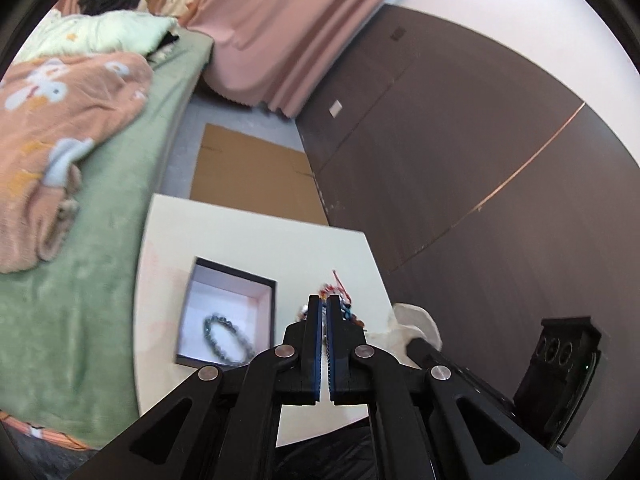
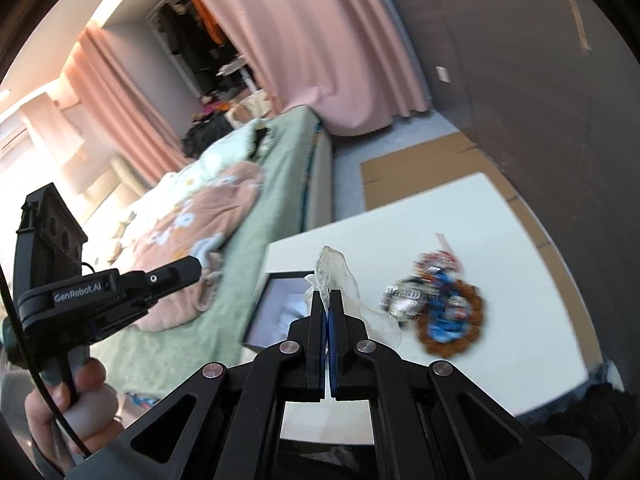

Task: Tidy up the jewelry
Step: 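Drop the clear bag into the black box with right while left places a black bead bracelet there, then grasp the blue braided bracelet from the pile with the left tool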

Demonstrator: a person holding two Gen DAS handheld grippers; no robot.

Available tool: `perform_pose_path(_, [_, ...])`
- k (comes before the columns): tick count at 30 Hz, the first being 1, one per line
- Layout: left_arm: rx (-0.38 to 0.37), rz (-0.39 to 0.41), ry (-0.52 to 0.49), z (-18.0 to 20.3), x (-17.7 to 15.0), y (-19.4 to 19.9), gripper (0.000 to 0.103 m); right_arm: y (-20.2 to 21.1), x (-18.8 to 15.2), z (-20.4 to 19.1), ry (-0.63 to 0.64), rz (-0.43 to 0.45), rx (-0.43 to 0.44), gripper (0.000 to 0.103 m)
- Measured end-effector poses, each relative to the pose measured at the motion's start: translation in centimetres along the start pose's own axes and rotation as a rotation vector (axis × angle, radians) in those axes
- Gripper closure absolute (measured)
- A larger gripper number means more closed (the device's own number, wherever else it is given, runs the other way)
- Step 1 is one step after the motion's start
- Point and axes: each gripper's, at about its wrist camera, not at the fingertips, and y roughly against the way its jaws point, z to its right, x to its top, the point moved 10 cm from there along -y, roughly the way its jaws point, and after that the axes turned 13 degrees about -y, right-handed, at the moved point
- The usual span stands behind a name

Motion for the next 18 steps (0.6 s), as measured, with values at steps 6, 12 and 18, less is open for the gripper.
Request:
perform_pose_path(6, [0.032,0.028,0.038,-2.6,0.0,2.2,0.102,-3.0,-0.9,-5.4,0.062,-0.046,0.048,0.101])
perform_pose_path(12, [0.107,0.013,0.1,-6.0,-1.1,2.4,0.095,-5.9,-0.7,-7.6,0.07,-0.066,0.107,0.088])
perform_pose_path(18, [0.16,0.034,0.104,-6.8,-1.5,1.6,0.009,-8.3,-1.5,-4.8,0.061,-0.11,0.047,0.026])
